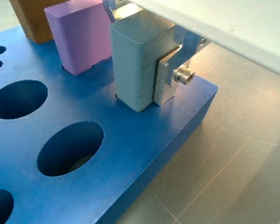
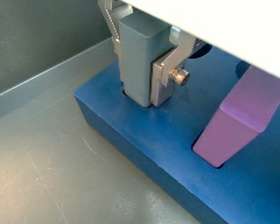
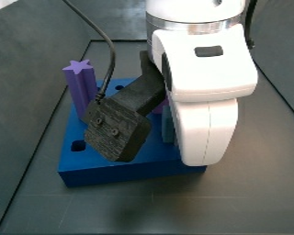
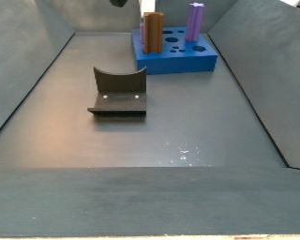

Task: Pick up the rectangle object. Move to above the board. Insert the rectangle object.
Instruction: Insert the rectangle object.

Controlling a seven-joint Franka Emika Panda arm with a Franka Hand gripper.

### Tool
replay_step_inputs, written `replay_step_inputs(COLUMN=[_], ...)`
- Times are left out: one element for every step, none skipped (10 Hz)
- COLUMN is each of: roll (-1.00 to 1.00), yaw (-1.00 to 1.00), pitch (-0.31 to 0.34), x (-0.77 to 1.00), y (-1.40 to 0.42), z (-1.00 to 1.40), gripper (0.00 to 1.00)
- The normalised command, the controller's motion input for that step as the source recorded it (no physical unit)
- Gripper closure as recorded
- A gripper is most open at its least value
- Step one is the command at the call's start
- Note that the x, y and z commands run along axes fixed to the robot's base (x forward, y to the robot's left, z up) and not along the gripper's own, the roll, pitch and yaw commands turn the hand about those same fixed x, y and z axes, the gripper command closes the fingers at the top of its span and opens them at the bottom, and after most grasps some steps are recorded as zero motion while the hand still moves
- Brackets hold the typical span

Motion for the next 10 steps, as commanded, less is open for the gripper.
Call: replay_step_inputs(roll=[0.33, 0.19, 0.1, 0.12, 0.23, 0.18, 0.0, -0.01, 0.0, 0.55], yaw=[-0.01, -0.01, -0.01, -0.01, 0.0, 0.0, 0.0, 0.0, 0.0, 0.08], pitch=[0.0, 0.0, 0.0, 0.0, -0.297, -0.383, -0.14, 0.0, 0.0, 0.071], x=[-0.07, 0.0, 0.0, 0.0, 0.0, 0.0, 0.0, 0.0, 0.0, 0.15], y=[0.0, 0.0, 0.0, 0.01, 0.0, 0.0, 0.04, 0.0, -0.1, -0.7], z=[-0.45, -0.35, -0.21, -0.21, -0.68, -0.85, -0.26, 0.0, -0.04, -0.17], gripper=[1.0, 1.0, 1.0, 1.0, 1.0, 1.0, 1.0, 1.0, 1.0, 1.0])
